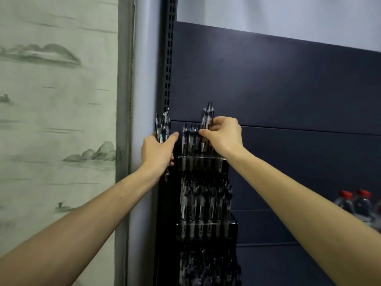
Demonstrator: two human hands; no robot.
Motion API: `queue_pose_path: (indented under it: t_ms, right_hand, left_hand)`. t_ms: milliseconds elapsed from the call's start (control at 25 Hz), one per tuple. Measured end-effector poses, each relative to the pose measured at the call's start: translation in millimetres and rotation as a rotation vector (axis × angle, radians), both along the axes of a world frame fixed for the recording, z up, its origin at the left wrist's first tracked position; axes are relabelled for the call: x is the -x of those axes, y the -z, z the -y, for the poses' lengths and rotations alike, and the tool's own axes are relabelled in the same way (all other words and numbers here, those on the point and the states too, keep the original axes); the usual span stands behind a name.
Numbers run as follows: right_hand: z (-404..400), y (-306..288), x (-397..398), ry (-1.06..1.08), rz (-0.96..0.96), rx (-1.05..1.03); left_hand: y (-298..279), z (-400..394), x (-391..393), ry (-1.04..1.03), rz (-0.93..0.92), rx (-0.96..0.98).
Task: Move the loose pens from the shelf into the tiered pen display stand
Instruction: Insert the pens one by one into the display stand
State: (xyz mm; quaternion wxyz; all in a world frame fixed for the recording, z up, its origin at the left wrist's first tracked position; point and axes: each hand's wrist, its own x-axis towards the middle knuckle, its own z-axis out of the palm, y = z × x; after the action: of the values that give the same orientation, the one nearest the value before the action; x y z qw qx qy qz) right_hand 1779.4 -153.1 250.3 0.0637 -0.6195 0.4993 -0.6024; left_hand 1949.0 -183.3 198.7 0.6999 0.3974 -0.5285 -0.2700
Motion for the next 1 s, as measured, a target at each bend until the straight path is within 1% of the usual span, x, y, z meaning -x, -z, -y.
queue_pose_path:
  t_ms: [160,360,480,640,1000]
  right_hand:
    - [5,3,-3,-0.01,0.011,-0.012]
    - [0,-3,1,-0.019,-0.061,-0.012]
    - [0,-9,5,0.035,-0.081,0.007]
    - [13,-9,1,0.09,-0.142,-0.063]
    - [30,-17,-10,0.194,-0.237,-0.101]
  left_hand:
    - [-2,3,-1,-0.01,0.028,0.028]
    - [0,3,-3,-0.014,0.049,0.02]
    - [1,0,-2,-0.023,0.068,0.018]
    - [3,-1,4,-0.036,0.087,0.022]
    - [13,5,1,-0.058,0.091,0.009]
